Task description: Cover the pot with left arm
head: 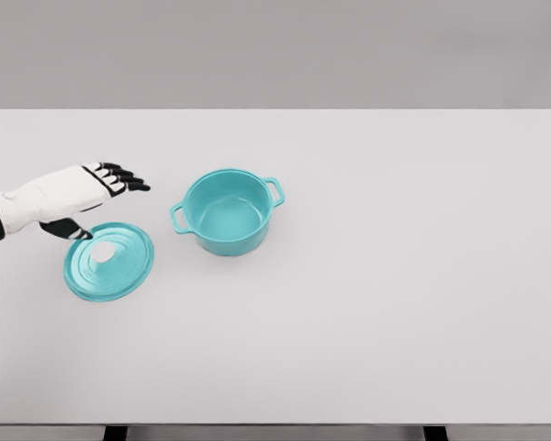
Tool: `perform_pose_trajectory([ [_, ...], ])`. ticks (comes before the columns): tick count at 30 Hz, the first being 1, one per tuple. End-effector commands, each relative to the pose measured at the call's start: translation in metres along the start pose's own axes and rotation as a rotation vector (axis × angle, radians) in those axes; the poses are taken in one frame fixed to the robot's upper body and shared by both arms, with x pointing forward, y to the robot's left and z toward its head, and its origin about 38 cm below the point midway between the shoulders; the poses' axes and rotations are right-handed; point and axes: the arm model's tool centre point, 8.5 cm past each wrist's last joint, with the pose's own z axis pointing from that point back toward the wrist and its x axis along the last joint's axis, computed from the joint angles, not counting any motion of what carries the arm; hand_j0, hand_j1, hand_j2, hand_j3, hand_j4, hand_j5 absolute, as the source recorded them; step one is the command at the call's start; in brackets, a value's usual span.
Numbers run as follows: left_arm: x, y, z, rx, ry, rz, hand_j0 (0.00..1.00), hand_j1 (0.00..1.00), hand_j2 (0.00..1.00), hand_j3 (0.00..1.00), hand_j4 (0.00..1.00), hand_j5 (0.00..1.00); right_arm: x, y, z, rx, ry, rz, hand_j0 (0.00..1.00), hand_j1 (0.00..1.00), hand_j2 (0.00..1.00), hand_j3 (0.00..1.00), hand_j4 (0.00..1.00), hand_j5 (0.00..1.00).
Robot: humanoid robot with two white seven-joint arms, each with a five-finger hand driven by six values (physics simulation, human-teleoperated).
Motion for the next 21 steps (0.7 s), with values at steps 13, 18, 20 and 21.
perform_pose_trajectory([
  [13, -0.023, 0.021, 0.036, -0.089, 0.031, -0.092, 1.00, 1.00, 1.00, 1.00, 1.00, 1.00, -0.004, 0.002, 0.000, 0.004, 0.011, -0.004, 1.00, 1.00, 1.00, 1.00, 1.00, 1.00],
  [18, -0.025, 0.028, 0.039, -0.171, 0.016, -0.148, 1.00, 1.00, 1.00, 1.00, 1.00, 1.00, -0.004, 0.002, 0.000, 0.004, 0.011, -0.004, 1.00, 1.00, 1.00, 1.00, 1.00, 1.00],
  [20, -0.017, 0.031, 0.022, -0.155, -0.021, -0.149, 1.00, 1.00, 1.00, 1.00, 1.00, 1.00, -0.004, 0.002, 0.000, 0.004, 0.011, -0.004, 1.00, 1.00, 1.00, 1.00, 1.00, 1.00],
  [21, -0.025, 0.041, 0.034, -0.161, 0.009, -0.175, 1.00, 1.00, 1.00, 1.00, 1.00, 1.00, -0.004, 0.002, 0.000, 0.004, 0.011, -0.004, 1.00, 1.00, 1.00, 1.00, 1.00, 1.00],
])
